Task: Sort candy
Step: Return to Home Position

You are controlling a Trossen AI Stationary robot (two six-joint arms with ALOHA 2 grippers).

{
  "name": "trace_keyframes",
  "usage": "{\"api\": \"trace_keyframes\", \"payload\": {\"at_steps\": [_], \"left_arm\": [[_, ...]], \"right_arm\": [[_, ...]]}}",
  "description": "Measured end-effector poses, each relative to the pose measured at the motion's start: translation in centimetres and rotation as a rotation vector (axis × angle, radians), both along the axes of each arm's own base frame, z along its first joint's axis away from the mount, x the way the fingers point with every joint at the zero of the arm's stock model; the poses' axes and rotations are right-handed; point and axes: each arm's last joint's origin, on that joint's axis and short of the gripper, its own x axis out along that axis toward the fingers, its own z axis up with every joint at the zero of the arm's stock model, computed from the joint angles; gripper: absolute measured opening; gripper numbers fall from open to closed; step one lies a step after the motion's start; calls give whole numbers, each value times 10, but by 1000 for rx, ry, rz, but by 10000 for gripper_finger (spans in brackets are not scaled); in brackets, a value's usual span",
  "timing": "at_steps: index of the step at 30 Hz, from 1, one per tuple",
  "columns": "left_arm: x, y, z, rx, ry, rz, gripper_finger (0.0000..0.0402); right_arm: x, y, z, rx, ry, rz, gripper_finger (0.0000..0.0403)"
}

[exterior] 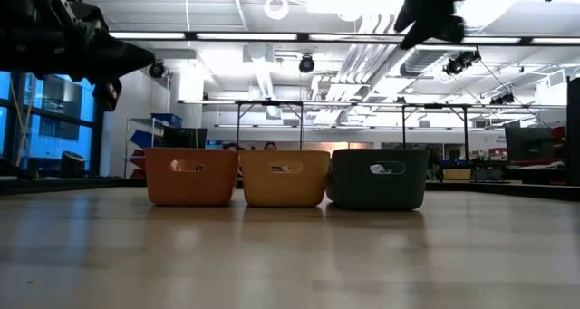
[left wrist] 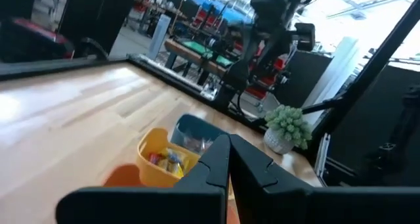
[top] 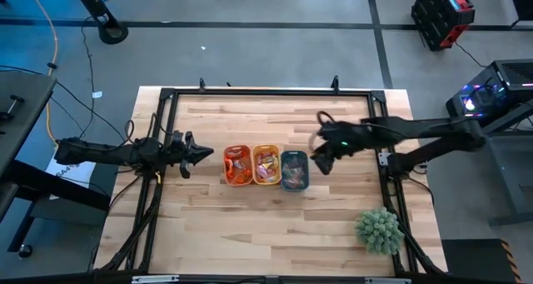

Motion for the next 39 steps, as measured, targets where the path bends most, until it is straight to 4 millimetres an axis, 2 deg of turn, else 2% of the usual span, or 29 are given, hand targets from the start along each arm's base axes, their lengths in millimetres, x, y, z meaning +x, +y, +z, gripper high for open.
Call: {"api": "trace_keyframes", "payload": {"at_steps": [5,12,14,18,19,23,30,39], "left_arm": [[0,1,1,56,2,19,0],[-1,1,1,75,4,30,0],[-1,1,1,75,6,30,0],[-1,1,1,75,6,30,0],[-1,1,1,75,6,30,0],[-1,1,1,75,6,30,0],[-1,1,0,76,11,29,0],[-1,1,1,75,1,28,0]], "right_arm": [[-35,13,-7,53,-164,-123,151],[-67,24,-42,75,-282,-186,140],[-71,25,-55,85,-323,-176,116],[-75,23,-81,88,-439,-143,26],[-75,22,-86,77,-479,-130,14],[-76,8,-102,2,-625,-143,11],[-84,-13,-115,-141,-717,-70,1],[-94,-17,-141,-198,-840,-6,0]]}}
